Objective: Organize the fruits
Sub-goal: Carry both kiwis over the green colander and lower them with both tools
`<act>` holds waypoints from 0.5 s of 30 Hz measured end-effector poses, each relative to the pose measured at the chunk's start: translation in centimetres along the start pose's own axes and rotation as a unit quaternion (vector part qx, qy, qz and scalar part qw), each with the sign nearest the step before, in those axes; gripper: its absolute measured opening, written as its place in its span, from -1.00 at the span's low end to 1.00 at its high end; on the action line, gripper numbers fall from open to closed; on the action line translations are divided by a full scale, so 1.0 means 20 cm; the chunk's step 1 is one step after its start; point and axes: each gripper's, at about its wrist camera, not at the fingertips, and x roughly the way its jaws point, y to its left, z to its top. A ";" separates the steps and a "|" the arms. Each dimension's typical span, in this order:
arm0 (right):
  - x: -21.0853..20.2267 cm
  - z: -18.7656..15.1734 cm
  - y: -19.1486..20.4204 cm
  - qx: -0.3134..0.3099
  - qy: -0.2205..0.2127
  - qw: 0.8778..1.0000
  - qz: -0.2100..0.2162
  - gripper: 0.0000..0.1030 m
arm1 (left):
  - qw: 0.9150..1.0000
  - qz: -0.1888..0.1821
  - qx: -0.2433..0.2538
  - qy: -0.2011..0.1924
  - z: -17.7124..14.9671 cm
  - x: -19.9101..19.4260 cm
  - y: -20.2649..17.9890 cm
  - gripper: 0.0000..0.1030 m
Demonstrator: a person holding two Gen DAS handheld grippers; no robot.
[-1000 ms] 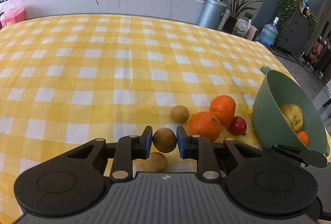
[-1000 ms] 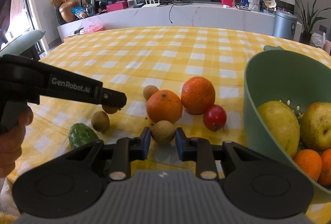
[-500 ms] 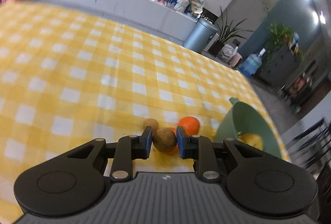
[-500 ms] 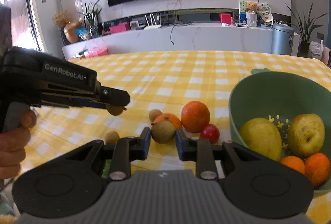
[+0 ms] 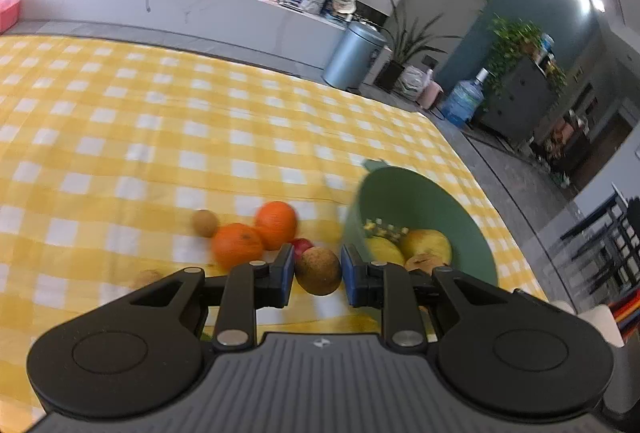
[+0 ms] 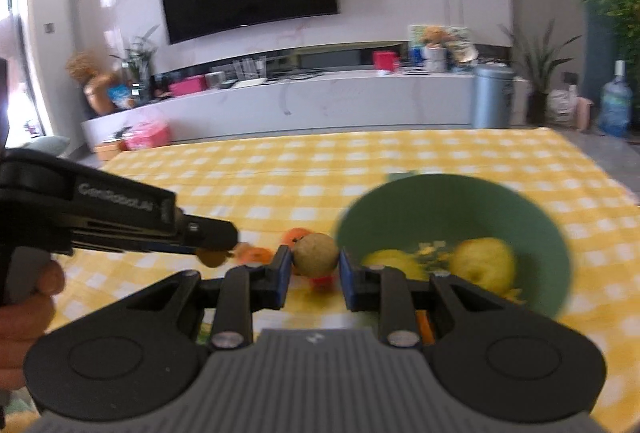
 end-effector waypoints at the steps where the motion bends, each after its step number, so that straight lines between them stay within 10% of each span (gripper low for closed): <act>1: -0.02 0.00 -0.03 0.003 0.000 1.000 -0.011 -0.57 | 1.000 -0.002 0.006 0.001 0.00 0.01 -0.04 -0.47; 15: -0.14 0.07 -0.42 0.027 0.031 0.993 -0.111 -0.57 | 0.996 -0.012 0.076 0.045 -0.07 0.21 -0.40 -0.47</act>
